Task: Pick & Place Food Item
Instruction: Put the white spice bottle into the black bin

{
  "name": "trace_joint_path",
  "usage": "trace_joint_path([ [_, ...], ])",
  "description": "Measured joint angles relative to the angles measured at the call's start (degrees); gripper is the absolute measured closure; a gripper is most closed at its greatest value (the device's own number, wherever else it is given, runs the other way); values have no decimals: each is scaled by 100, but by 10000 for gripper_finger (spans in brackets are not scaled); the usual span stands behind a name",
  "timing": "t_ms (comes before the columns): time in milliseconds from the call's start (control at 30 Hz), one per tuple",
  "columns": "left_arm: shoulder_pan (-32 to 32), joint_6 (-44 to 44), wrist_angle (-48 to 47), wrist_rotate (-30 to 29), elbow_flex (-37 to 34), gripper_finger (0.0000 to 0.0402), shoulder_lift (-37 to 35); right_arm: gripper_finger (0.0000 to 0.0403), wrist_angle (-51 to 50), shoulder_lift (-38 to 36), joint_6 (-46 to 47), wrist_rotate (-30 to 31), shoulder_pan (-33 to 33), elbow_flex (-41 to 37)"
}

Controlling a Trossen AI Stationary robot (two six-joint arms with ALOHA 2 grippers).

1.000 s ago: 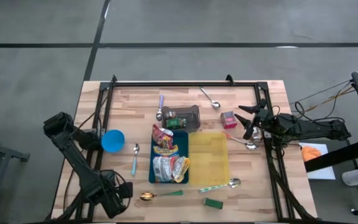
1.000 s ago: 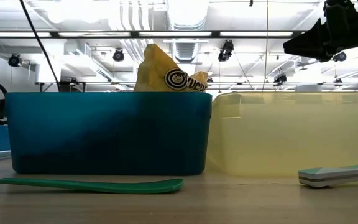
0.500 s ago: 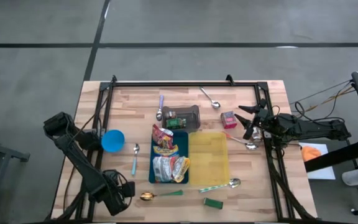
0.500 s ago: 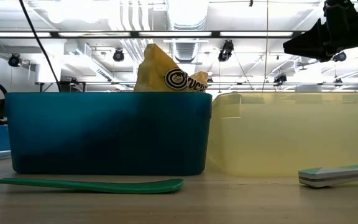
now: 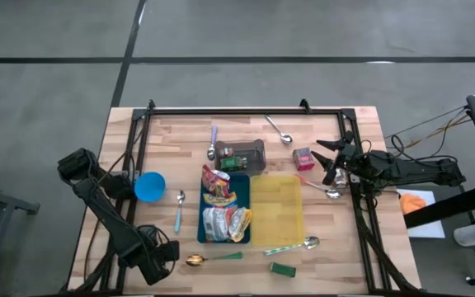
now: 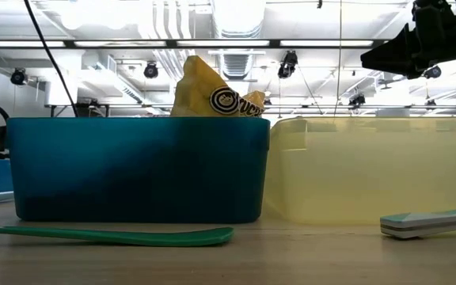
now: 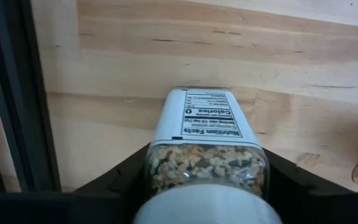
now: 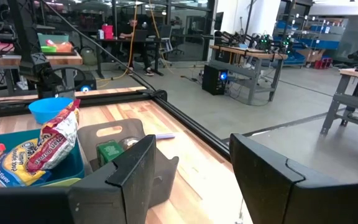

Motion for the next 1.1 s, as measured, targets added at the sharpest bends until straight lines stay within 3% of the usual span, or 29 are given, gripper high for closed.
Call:
trace_joint_path([
  [133, 0, -17, -6, -3, 2, 217, -9, 203, 0, -2, -1, -1, 0, 0],
  [467, 0, -16, -7, -8, 0, 196, -9, 203, 2, -2, -1, -1, -1, -1],
  [667, 0, -17, -11, -8, 0, 215, -9, 203, 2, -2, -2, -2, 0, 0],
  [1100, 0, -15, -14, -21, 2, 212, -9, 203, 1, -2, -1, 0, -1, -1],
])
